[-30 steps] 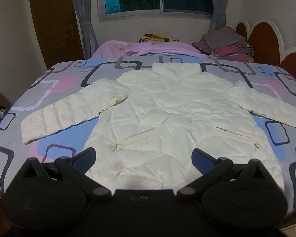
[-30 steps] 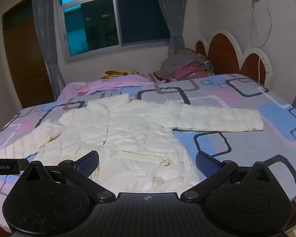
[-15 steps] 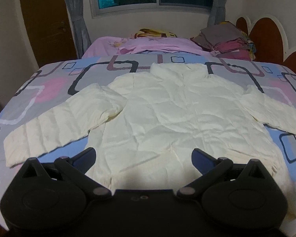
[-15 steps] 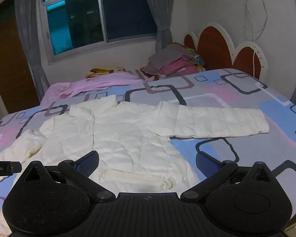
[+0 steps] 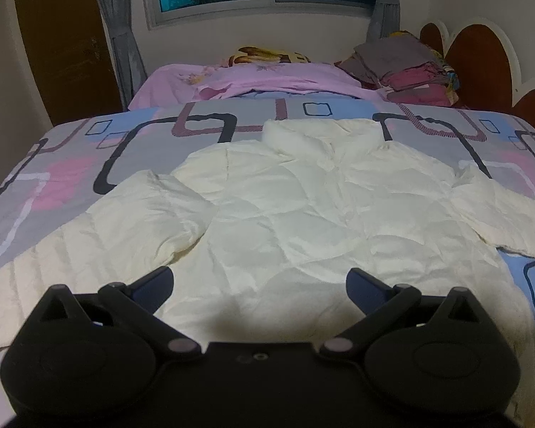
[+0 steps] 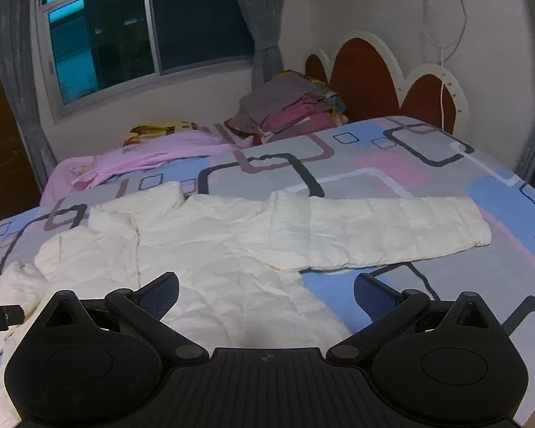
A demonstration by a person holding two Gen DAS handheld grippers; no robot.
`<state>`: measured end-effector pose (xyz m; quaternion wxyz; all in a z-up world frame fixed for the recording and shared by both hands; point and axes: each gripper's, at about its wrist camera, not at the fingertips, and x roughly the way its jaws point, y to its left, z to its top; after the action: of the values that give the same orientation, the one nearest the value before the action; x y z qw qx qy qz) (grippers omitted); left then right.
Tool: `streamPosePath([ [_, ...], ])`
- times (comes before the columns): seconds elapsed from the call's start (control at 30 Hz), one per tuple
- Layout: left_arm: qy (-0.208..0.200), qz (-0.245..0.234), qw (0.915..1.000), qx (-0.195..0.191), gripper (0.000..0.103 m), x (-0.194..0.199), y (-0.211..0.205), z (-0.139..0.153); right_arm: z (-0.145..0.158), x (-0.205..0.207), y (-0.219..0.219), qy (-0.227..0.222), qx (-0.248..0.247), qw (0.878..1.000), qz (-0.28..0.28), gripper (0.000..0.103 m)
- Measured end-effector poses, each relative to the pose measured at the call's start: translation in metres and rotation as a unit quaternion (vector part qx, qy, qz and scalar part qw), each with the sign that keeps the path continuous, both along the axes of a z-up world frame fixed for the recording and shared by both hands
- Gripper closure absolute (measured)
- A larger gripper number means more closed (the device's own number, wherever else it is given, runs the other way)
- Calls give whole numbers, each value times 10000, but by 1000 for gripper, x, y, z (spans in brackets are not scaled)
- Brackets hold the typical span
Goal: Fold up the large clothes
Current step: 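Lower the right gripper onto the sleeve nearest it and close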
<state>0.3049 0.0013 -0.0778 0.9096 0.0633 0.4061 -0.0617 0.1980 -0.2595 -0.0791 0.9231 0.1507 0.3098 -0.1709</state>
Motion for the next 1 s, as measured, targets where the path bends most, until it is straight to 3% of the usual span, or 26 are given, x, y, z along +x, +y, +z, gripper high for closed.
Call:
streamPosePath([
  [0.6, 62, 439, 9989, -155, 0, 44, -77, -26, -61, 53, -151, 272, 175, 9995, -64, 0],
  [1.0, 21, 328, 9992, 207, 0, 67, -125, -45, -119, 54, -248, 722, 424, 9918, -970, 1],
])
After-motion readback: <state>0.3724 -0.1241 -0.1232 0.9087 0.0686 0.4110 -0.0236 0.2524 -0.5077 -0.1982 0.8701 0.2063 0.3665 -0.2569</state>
